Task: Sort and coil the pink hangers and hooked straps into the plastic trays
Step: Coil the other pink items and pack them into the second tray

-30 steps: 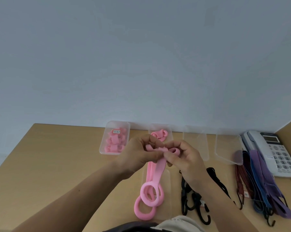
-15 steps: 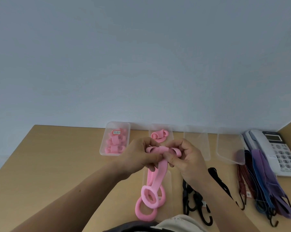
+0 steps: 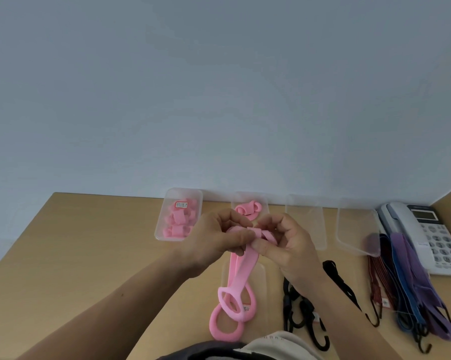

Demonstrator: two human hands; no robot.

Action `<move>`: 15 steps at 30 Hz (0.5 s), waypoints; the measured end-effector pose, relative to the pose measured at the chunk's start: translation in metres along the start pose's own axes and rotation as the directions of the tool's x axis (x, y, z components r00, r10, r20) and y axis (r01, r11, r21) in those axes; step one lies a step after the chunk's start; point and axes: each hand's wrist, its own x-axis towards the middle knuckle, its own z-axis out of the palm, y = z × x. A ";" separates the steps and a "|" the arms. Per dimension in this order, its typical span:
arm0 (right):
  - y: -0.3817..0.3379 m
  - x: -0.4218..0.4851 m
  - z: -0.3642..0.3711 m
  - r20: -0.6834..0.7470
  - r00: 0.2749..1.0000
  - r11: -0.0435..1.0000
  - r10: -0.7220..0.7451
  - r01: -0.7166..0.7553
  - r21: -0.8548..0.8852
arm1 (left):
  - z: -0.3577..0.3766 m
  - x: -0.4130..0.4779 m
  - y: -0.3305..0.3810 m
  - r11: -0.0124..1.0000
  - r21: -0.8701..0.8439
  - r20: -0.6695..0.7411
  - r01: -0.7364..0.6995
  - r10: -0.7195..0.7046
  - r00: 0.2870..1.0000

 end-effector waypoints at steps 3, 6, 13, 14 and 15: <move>-0.003 -0.001 0.000 0.021 1.000 0.999 0.011 -0.012 0.035 | -0.001 -0.001 -0.002 1.000 0.013 -0.011 -0.027 0.027 1.000; -0.004 -0.002 0.002 -0.023 0.998 0.998 0.053 -0.052 0.024 | -0.001 -0.002 -0.002 0.998 0.025 0.003 -0.059 0.059 0.998; -0.003 -0.006 0.000 -0.036 0.998 0.998 0.051 -0.052 -0.043 | 0.002 -0.004 0.000 0.993 0.105 -0.032 -0.044 0.048 0.998; -0.004 -0.006 -0.001 -0.041 0.998 0.998 0.038 -0.040 -0.039 | 0.002 -0.004 0.000 0.994 0.108 -0.022 -0.032 0.035 0.999; -0.004 -0.006 -0.002 -0.045 0.999 0.999 0.027 -0.028 -0.027 | 0.002 -0.004 0.001 0.993 0.115 0.003 -0.029 0.029 1.000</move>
